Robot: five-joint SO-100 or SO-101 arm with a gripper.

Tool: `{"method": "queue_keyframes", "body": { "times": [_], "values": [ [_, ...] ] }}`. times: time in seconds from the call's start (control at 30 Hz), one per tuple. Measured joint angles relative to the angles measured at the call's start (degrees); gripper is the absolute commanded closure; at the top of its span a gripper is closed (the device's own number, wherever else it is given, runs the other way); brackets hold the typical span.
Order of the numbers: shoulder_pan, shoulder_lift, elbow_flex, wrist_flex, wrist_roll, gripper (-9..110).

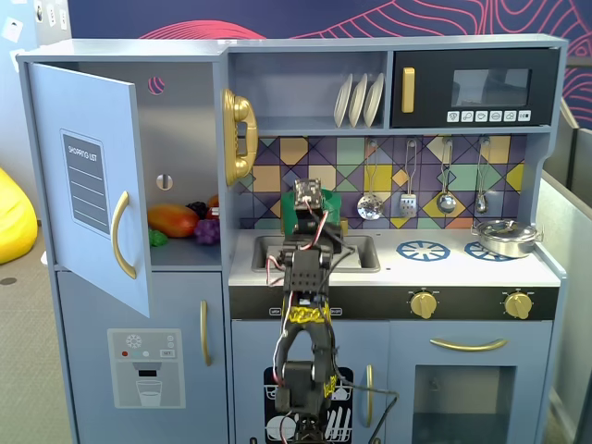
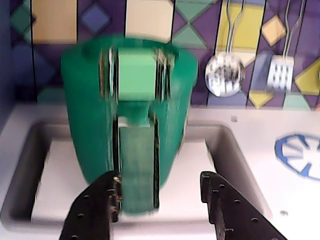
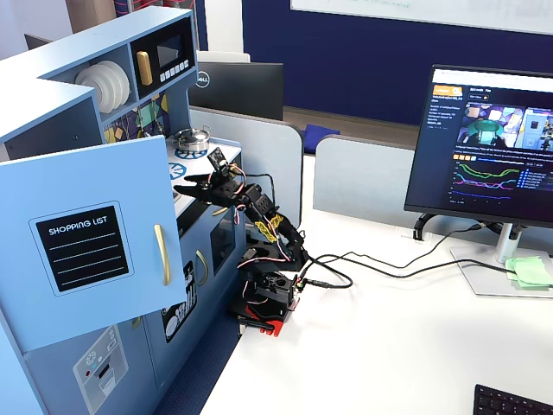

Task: Take off the lid from the green recipient and place it on the counter

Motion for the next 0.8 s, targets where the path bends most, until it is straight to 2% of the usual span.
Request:
{"method": "queue_keyframes", "body": {
  "times": [0.3,0.8],
  "values": [
    [-1.93,-10.2,-5.98,-5.01,1.58,75],
    [-2.9,-24.35,-11.51,-17.05,2.29,74]
  ]
}}
